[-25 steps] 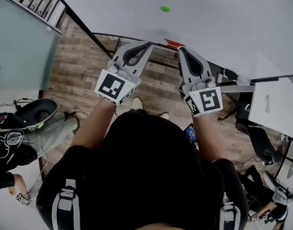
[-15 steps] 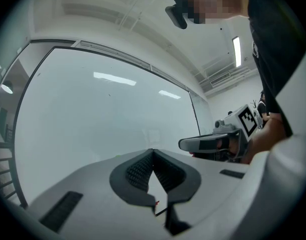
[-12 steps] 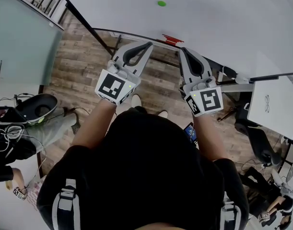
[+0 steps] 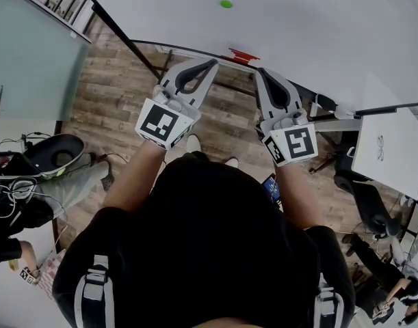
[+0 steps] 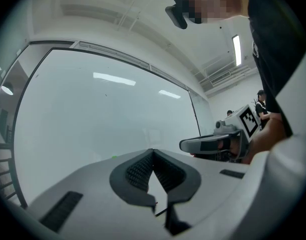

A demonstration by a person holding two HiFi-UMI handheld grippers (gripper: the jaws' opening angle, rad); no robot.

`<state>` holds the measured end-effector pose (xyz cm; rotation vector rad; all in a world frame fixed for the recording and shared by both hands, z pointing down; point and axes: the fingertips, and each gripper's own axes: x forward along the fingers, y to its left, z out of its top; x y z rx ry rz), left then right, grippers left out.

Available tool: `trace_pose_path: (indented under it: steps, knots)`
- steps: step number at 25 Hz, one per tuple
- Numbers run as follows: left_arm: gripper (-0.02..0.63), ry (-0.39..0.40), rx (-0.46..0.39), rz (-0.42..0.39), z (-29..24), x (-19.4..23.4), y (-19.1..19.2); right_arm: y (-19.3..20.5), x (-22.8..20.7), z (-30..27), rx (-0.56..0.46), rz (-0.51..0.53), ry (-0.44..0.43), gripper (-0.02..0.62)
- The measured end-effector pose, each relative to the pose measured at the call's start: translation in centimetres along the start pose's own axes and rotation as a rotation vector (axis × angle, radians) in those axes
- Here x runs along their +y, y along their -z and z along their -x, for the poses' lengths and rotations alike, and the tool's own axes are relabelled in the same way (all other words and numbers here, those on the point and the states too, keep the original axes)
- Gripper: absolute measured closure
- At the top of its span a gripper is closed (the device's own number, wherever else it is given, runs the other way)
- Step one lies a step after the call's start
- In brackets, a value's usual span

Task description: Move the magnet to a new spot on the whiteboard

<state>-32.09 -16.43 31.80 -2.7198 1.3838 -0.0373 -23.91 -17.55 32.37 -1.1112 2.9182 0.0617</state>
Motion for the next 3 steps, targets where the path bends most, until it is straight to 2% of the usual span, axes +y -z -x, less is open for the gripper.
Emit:
trace_pose_path:
  steps: [3]
  knots:
    - [0.601,-0.002,0.002,0.001,-0.2,-0.17,-0.01,0.11,-0.12,0.11,0.003,0.006,-0.001,0.595]
